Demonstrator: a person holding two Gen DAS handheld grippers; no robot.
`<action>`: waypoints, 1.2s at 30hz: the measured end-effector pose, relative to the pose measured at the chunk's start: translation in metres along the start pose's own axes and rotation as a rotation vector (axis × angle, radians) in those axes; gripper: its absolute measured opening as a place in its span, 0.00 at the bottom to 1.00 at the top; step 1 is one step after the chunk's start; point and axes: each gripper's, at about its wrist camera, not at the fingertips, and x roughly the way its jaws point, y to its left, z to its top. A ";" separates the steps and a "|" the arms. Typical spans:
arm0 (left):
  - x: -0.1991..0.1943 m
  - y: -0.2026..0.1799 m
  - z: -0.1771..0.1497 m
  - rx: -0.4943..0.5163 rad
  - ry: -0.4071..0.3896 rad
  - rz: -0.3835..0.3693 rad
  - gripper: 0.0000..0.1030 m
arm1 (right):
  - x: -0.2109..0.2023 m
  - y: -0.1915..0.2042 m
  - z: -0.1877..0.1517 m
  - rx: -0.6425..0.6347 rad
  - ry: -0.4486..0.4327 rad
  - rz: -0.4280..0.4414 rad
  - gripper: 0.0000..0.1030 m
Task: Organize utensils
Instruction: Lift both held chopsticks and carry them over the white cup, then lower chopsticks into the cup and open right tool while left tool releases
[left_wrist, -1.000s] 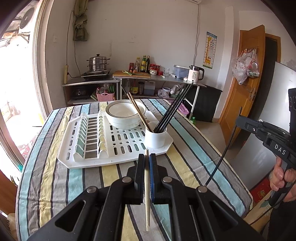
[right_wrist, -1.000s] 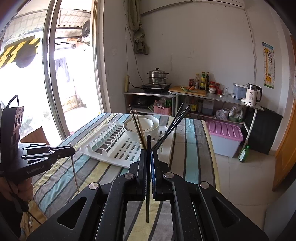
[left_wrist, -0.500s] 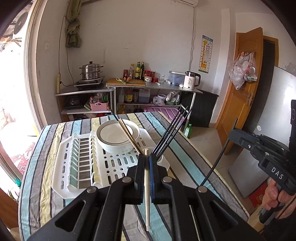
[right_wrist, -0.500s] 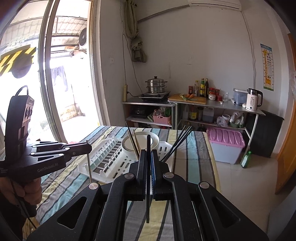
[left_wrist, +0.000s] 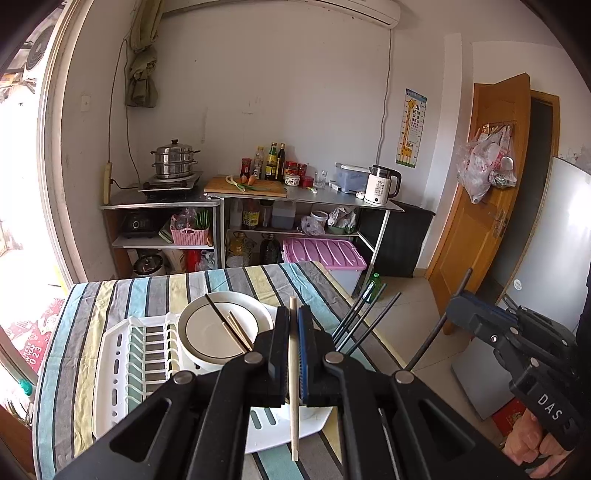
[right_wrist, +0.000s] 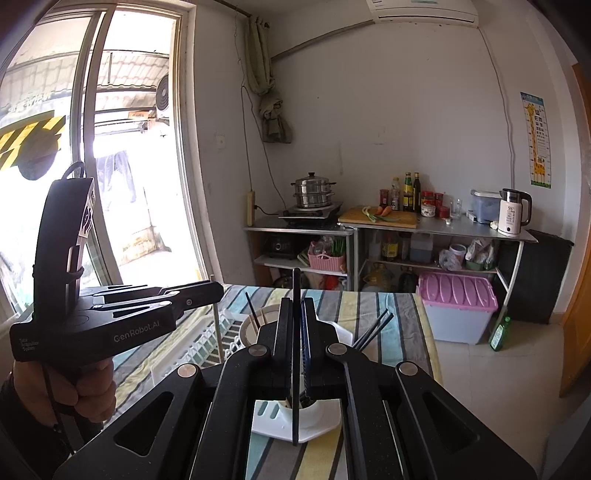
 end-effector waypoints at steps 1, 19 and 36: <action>0.003 0.000 0.003 0.000 -0.001 -0.002 0.05 | 0.002 -0.001 0.003 0.000 -0.004 -0.001 0.04; 0.060 0.009 0.024 -0.028 -0.009 -0.042 0.05 | 0.055 -0.017 0.013 0.033 0.007 0.001 0.04; 0.090 0.025 -0.014 -0.064 0.081 -0.027 0.05 | 0.079 -0.027 -0.015 0.066 0.090 0.001 0.04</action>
